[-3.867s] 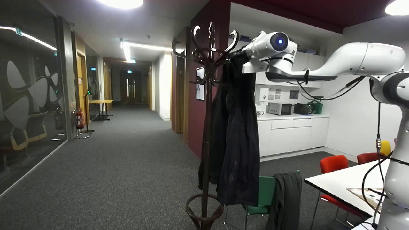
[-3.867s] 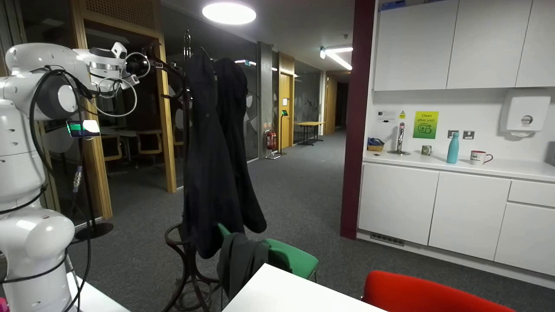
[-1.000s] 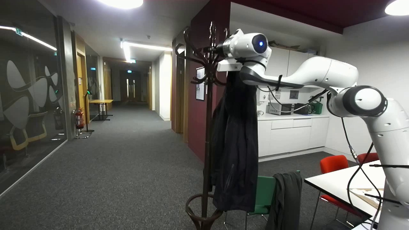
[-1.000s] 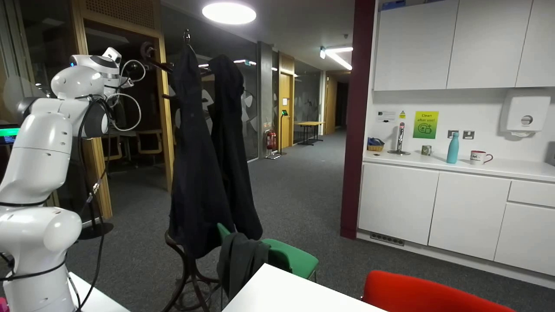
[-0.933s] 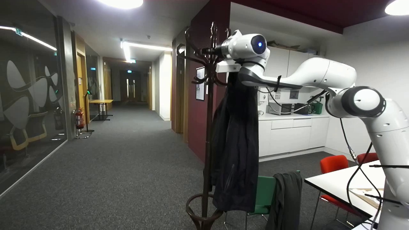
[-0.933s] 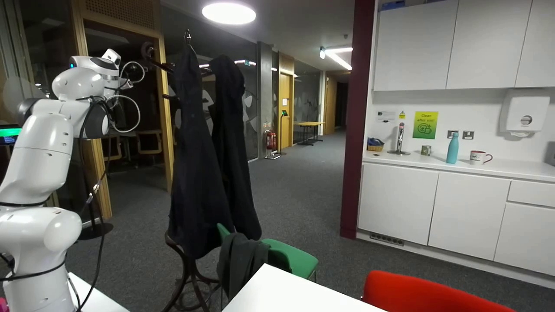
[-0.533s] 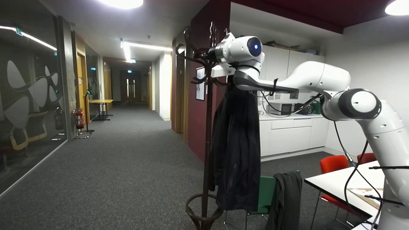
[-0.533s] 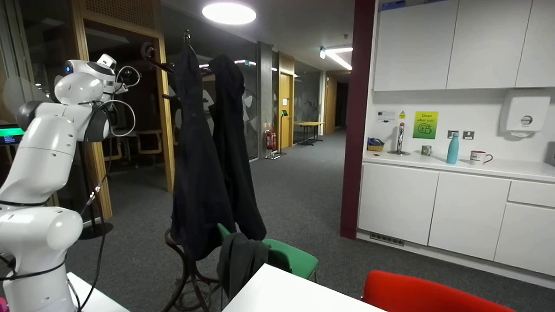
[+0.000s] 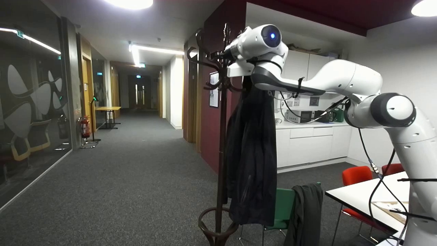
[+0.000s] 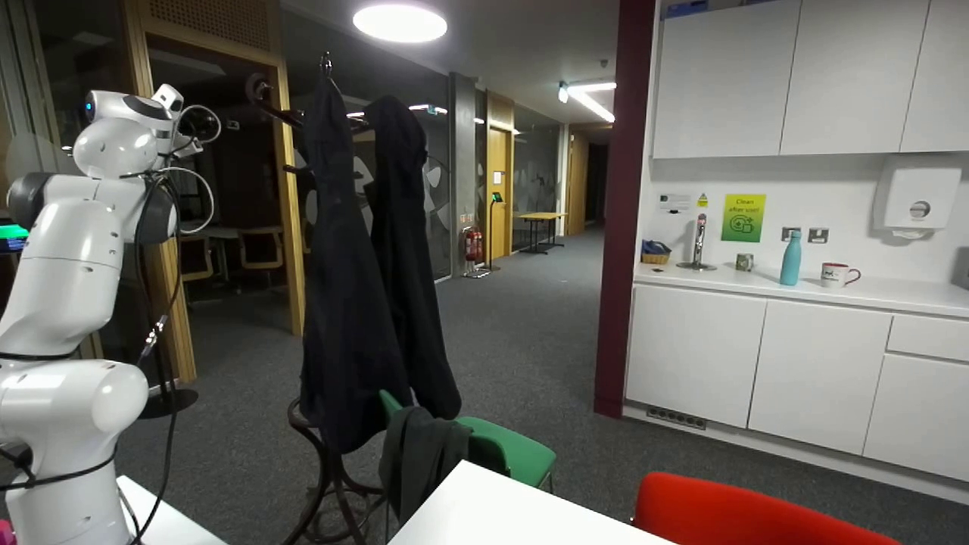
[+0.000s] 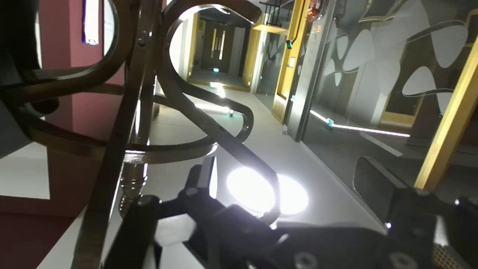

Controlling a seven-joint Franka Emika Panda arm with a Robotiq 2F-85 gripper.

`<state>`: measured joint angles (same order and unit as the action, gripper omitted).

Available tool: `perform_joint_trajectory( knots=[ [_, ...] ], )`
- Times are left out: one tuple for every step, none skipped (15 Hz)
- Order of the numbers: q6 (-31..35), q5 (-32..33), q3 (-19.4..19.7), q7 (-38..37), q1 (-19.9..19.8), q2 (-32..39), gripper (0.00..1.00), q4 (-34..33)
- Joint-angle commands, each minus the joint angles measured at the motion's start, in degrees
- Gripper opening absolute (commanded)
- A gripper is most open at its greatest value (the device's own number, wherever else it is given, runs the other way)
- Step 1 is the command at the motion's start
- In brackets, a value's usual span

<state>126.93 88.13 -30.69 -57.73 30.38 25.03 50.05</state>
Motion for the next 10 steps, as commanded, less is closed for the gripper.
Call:
perform_joint_trajectory(
  knots=[
    [-7.7, -1.5, -0.8, 3.6, 2.0, -2.9, 1.00, 0.4],
    [-9.2, -1.6, -1.0, 4.2, 2.3, -3.6, 1.00, 0.5],
    [-10.9, -2.1, -1.4, 5.1, 2.6, -4.2, 1.00, 0.4],
    [-12.3, -2.3, -1.7, 5.6, 2.8, -4.9, 1.00, 0.4],
    [-13.7, -2.3, -1.8, 5.9, 3.0, -5.3, 1.00, 0.3],
    [-15.0, -2.7, -2.1, 6.2, 3.0, -6.0, 1.00, 0.3],
    [-16.4, -3.1, -2.2, 6.6, 3.0, -6.5, 1.00, 0.2],
    [-17.9, -3.3, -2.3, 6.7, 3.1, -7.1, 1.00, 0.3],
    [-19.2, -4.0, -2.4, 7.1, 3.0, -7.6, 1.00, 0.2],
    [-20.5, -4.5, -2.5, 7.1, 2.9, -8.2, 1.00, 0.4]
  ],
)
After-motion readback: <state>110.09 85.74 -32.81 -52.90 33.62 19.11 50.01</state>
